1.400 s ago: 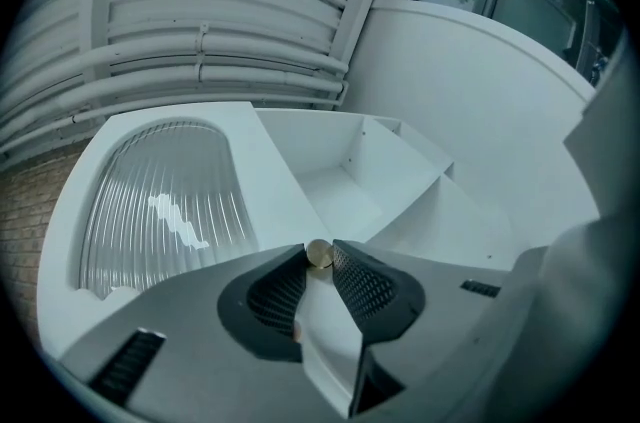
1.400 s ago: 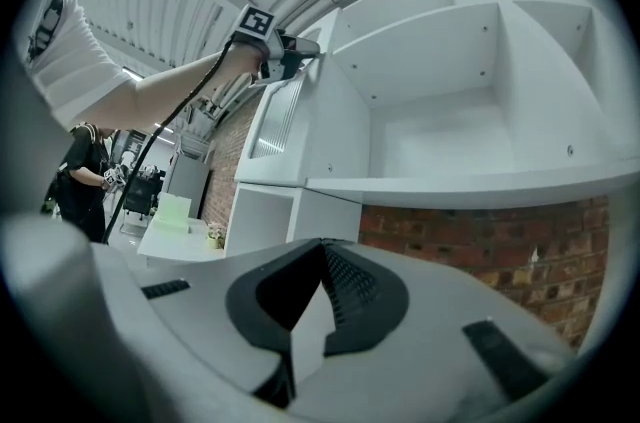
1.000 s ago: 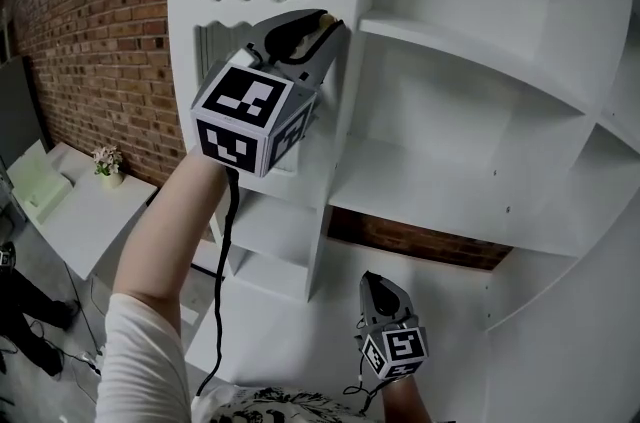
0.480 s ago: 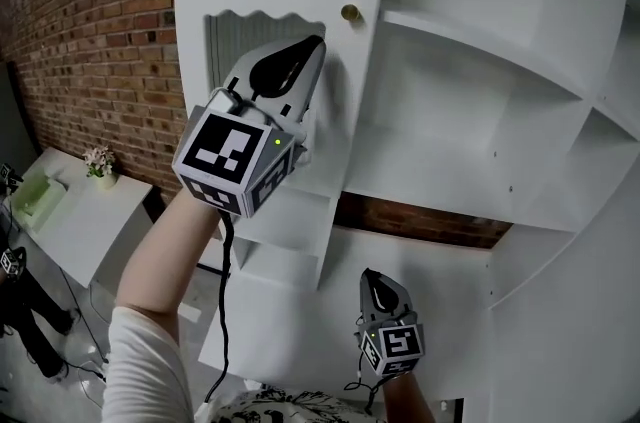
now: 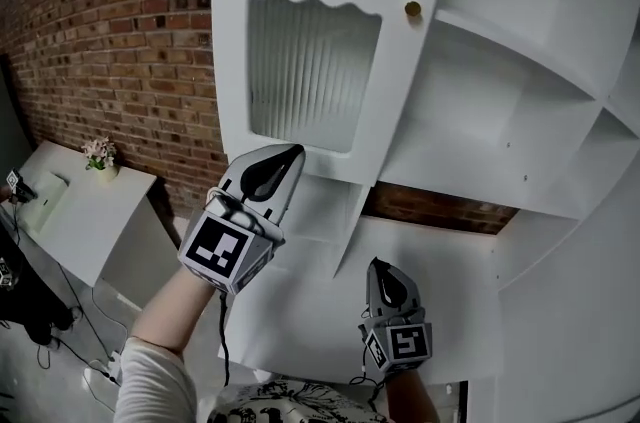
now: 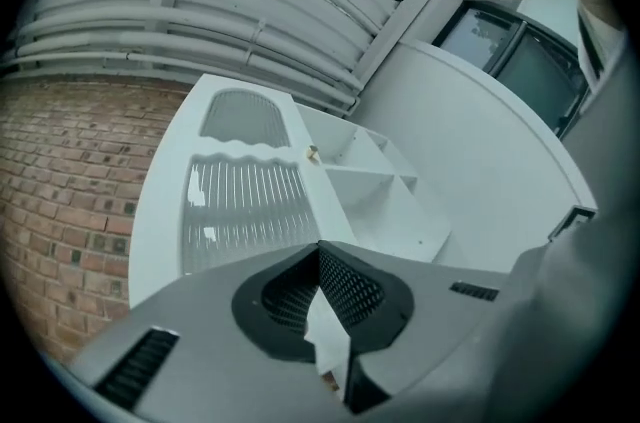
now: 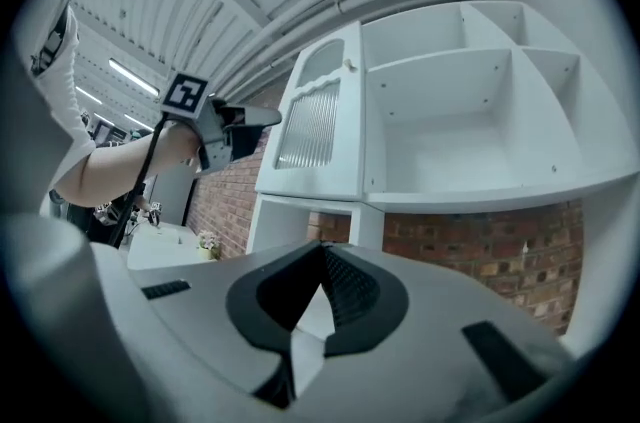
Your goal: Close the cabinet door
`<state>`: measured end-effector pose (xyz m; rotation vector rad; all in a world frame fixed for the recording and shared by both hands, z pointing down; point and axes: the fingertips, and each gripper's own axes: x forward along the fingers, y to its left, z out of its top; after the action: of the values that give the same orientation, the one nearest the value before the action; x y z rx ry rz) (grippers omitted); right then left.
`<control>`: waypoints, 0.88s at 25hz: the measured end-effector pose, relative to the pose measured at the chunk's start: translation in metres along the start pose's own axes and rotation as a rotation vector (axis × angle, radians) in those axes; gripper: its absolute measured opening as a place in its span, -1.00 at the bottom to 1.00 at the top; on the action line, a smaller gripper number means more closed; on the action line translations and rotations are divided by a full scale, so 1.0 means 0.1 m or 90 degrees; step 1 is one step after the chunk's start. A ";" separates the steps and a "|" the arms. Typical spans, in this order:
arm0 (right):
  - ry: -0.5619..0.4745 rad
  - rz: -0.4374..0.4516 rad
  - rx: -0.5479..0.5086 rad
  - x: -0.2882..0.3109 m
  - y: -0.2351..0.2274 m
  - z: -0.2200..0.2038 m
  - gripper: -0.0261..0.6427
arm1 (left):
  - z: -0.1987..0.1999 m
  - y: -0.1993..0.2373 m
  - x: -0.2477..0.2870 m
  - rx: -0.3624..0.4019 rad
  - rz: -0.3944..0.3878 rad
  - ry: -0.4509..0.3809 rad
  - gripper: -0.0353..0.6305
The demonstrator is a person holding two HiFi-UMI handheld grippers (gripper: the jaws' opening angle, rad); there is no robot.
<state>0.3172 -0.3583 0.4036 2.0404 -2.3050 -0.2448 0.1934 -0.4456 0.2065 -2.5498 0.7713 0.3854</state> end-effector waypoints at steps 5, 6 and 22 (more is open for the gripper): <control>0.009 -0.007 -0.006 0.08 0.25 0.00 -0.91 | -0.68 -0.20 -0.58 -0.066 -0.022 0.073 -0.87; 0.013 -0.006 -0.006 0.09 0.29 -0.02 -0.91 | -0.82 -0.23 -0.70 -0.083 -0.020 0.091 -0.87; 0.022 0.006 -0.007 0.16 0.65 -0.09 -0.91 | -1.50 -0.36 -1.40 -0.199 0.034 0.171 -0.87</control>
<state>0.2522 -0.3677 0.4212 2.0120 -2.2884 -0.2197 0.1214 -0.4282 0.4015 -2.9198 0.9406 0.1917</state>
